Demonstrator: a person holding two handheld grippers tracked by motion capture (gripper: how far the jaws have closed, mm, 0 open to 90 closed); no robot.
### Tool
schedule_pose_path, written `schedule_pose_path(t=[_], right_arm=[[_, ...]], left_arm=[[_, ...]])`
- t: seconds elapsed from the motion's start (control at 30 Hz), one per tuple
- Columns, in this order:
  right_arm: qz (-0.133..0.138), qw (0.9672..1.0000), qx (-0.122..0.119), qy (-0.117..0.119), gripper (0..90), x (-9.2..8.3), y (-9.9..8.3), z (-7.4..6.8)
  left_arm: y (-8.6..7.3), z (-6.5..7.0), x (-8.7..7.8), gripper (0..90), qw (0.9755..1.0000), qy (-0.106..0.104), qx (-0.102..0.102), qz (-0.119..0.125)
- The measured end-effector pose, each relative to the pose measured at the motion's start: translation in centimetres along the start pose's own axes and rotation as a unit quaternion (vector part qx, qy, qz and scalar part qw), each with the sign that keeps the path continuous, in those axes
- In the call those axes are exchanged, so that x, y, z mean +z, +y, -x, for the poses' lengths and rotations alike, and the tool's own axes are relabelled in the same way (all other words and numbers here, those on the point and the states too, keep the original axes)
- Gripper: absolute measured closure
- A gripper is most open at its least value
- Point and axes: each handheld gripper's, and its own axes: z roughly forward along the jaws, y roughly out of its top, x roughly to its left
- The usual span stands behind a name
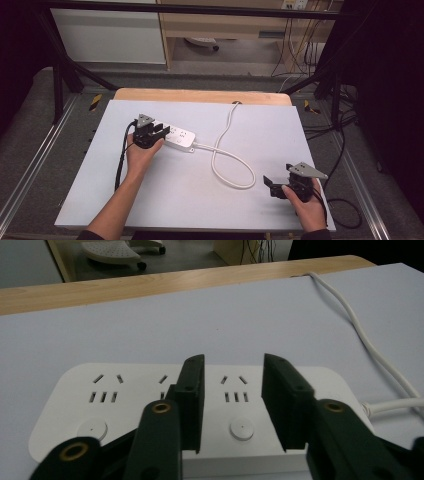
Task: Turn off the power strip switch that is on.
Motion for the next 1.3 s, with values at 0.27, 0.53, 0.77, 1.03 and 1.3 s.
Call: schedule_pose_path(t=[0.27,0.53,0.77,1.03,1.3], right_arm=[[-0.001,1.0,-0.001,0.0,2.3,0.1,0.0,-0.1],[-0.003,1.0,-0.001,0.001,2.2,0.2,0.0,-0.1],[-0.003,1.0,-0.002,-0.001,2.2,0.2,0.0,-0.2],[-0.008,0.9999,-0.006,-0.004,2.2,0.4,0.0,-0.3],[-0.009,0.9999,-0.006,-0.006,2.2,0.4,-0.1,-0.3]], left_arm=[[0.3,0.1,-0.6,28.5,0.9999,-0.005,-0.012,0.003],[0.7,0.3,-1.9,12.2,0.9998,-0.014,-0.017,-0.001],[1.1,0.7,-3.3,10.3,0.999,-0.036,-0.027,-0.003],[0.9,1.2,-5.4,8.9,0.9985,-0.051,-0.02,-0.003],[0.4,1.2,-7.3,8.8,0.9985,-0.053,-0.011,-0.005]])
